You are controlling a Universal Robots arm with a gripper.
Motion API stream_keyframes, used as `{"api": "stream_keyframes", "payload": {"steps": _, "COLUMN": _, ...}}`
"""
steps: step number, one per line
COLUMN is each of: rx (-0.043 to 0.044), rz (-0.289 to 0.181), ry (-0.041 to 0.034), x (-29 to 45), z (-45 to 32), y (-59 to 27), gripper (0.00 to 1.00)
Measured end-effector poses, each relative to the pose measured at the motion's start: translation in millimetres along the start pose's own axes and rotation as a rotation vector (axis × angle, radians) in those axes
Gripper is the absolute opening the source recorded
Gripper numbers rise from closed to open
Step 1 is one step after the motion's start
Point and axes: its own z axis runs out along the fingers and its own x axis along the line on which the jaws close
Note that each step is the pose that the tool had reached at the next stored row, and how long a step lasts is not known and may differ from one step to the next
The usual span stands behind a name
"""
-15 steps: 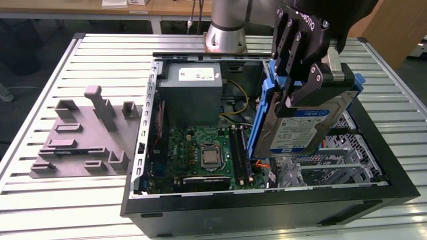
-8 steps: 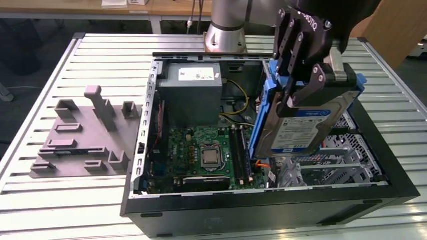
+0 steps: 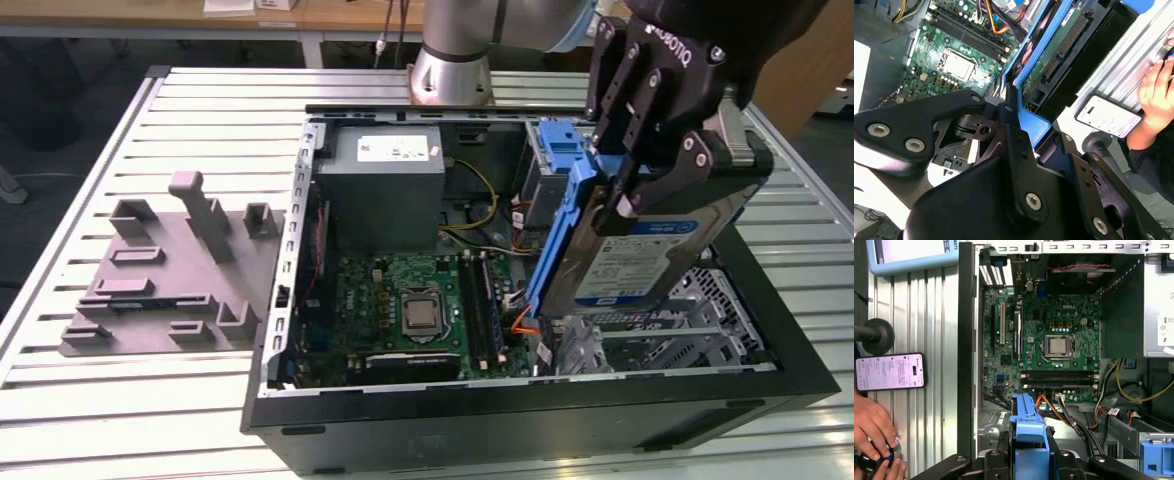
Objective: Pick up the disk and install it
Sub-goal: 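Insert the disk into the insertion slot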
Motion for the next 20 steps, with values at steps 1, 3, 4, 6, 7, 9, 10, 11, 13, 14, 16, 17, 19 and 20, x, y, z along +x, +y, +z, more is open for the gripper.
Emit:
{"api": "stream_keyframes", "payload": {"steps": 1, "rx": -0.0001, "rz": 0.000, "ry": 0.0001, "x": 1.1, "z": 0.1, "y": -1.0, "gripper": 0.36}}
{"api": "stream_keyframes", "payload": {"steps": 3, "rx": -0.0002, "rz": 0.000, "ry": 0.0002, "x": 4.3, "z": 0.4, "y": -2.1, "gripper": 0.36}}
{"api": "stream_keyframes", "payload": {"steps": 4, "rx": -0.0002, "rz": 0.000, "ry": 0.0001, "x": 5.3, "z": 0.6, "y": -2.9, "gripper": 0.36}}
{"api": "stream_keyframes", "payload": {"steps": 6, "rx": -0.0001, "rz": 0.000, "ry": -0.0002, "x": 5.8, "z": 1.1, "y": -7.0, "gripper": 0.36}}
{"api": "stream_keyframes", "payload": {"steps": 7, "rx": -0.0002, "rz": 0.000, "ry": 0.0000, "x": 5.9, "z": 1.3, "y": -9.6, "gripper": 0.36}}
{"api": "stream_keyframes", "payload": {"steps": 9, "rx": -0.0006, "rz": 0.000, "ry": 0.0001, "x": 6.0, "z": 1.6, "y": -15.4, "gripper": 0.36}}
{"api": "stream_keyframes", "payload": {"steps": 10, "rx": -0.0008, "rz": 0.000, "ry": 0.0001, "x": 6.0, "z": 1.8, "y": -18.4, "gripper": 0.36}}
{"api": "stream_keyframes", "payload": {"steps": 11, "rx": -0.0012, "rz": 0.000, "ry": 0.0001, "x": 6.0, "z": 2.0, "y": -21.4, "gripper": 0.36}}
{"api": "stream_keyframes", "payload": {"steps": 13, "rx": -0.0024, "rz": 0.000, "ry": 0.0002, "x": 5.9, "z": 2.3, "y": -27.9, "gripper": 0.36}}
{"api": "stream_keyframes", "payload": {"steps": 14, "rx": -0.0030, "rz": 0.000, "ry": 0.0002, "x": 5.8, "z": 2.3, "y": -31.0, "gripper": 0.36}}
{"api": "stream_keyframes", "payload": {"steps": 16, "rx": -0.0038, "rz": 0.000, "ry": 0.0002, "x": 5.7, "z": 2.5, "y": -35.9, "gripper": 0.36}}
{"api": "stream_keyframes", "payload": {"steps": 17, "rx": -0.0039, "rz": 0.000, "ry": 0.0002, "x": 5.7, "z": 2.5, "y": -37.6, "gripper": 0.36}}
{"api": "stream_keyframes", "payload": {"steps": 19, "rx": -0.0039, "rz": 0.000, "ry": 0.0001, "x": 5.6, "z": 2.7, "y": -41.0, "gripper": 0.36}}
{"api": "stream_keyframes", "payload": {"steps": 20, "rx": -0.0039, "rz": 0.000, "ry": 0.0000, "x": 5.7, "z": 2.9, "y": -43.3, "gripper": 0.36}}
